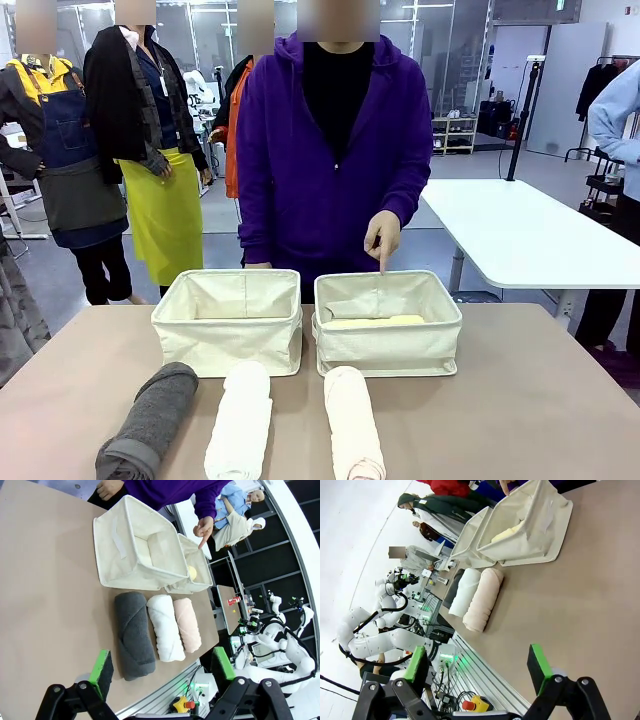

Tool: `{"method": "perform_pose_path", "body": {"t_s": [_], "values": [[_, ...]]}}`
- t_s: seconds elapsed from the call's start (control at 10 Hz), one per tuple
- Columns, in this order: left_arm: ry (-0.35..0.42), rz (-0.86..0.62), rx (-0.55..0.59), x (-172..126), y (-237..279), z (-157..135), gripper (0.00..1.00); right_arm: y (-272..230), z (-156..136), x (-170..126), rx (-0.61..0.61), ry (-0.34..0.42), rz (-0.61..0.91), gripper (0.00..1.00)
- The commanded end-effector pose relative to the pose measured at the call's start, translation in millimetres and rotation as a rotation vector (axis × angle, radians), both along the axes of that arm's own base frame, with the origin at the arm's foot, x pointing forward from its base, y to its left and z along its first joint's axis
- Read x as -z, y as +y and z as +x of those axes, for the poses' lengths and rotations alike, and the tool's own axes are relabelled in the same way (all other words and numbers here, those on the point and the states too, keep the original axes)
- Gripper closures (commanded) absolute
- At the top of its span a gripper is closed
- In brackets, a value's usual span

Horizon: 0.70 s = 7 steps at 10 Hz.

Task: Divide the towels into two baskets.
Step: Pick up one hotel-folded towel from the bottom of the table and place it in the Fabric basket indicated by the person.

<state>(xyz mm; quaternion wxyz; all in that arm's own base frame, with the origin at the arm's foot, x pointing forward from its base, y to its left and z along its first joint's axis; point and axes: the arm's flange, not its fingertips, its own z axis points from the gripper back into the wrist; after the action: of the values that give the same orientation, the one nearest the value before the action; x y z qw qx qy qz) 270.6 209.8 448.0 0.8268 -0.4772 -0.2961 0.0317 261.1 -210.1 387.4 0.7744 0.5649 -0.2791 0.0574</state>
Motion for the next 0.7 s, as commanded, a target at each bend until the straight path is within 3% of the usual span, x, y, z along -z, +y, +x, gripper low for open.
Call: {"method": "perform_pose_path", "body": {"t_s": [0.0,0.6], "values": [[-0.034,-0.017,0.007,-0.4,3.3,0.1,0.0,0.2,-3.2,-0.1,0.003,-0.004,0.007,0.0],[-0.034,-0.017,0.007,-0.4,3.3,0.1,0.0,0.0,0.0,0.0,0.0,0.0,0.0,0.0]]}}
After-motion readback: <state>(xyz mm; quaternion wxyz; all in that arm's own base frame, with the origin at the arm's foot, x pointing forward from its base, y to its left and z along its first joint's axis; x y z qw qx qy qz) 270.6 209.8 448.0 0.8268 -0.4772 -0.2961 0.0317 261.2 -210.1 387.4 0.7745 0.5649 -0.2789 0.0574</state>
